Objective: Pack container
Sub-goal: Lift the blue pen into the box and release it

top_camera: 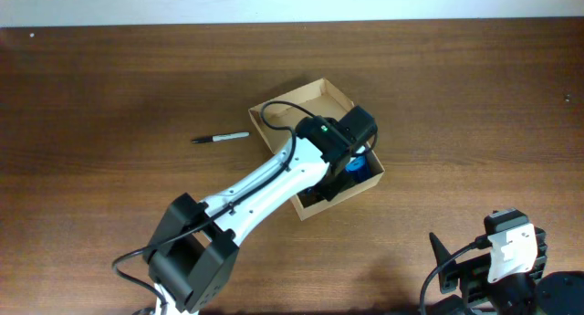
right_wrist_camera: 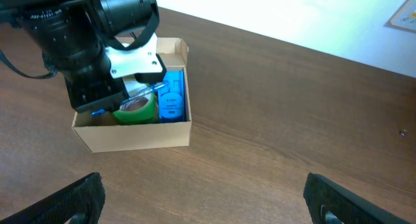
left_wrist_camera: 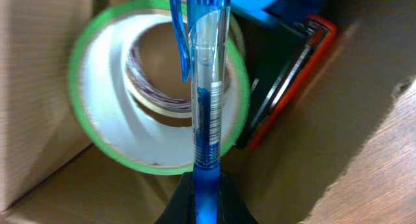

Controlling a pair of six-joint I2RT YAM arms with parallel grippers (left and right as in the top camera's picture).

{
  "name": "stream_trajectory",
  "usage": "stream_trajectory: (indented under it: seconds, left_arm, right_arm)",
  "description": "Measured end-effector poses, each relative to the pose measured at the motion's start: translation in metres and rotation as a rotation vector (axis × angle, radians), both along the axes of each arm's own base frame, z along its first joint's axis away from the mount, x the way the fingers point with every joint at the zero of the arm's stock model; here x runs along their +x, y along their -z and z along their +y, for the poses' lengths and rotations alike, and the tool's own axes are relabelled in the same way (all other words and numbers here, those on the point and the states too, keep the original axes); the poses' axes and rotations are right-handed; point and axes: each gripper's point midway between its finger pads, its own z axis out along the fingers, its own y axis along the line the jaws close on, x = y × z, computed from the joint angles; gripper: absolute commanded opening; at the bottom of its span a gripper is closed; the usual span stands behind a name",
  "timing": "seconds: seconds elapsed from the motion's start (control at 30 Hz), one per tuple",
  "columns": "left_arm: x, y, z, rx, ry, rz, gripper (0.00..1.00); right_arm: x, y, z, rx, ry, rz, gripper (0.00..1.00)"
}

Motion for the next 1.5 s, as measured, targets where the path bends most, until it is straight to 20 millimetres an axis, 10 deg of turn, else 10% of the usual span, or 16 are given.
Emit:
stream_trajectory:
  seconds: [0.67, 0.97, 1.13, 1.5]
  left_arm:
    - [-0.024, 0.001, -0.003, 0.045, 0.052, 0.040, 0.02]
    - [-0.028, 0.001, -0.006, 0.051, 0.077, 0.037, 0.36]
    - [-0.028, 0.001, -0.006, 0.049, 0.073, 0.038, 0.37]
    - [0.009, -0.029, -0.021, -0.060, 0.026, -0.056, 0.37]
  right_arm:
    - [0.000, 0.000, 0.000, 0.001, 0.000, 0.000, 0.99]
    - [0.000, 0.000, 0.000, 0.000, 0.000, 0.000, 0.99]
    - [0.000, 0.000, 0.000, 0.000, 0.000, 0.000, 0.99]
    - [0.000, 0.000, 0.000, 0.000, 0.000, 0.000, 0.99]
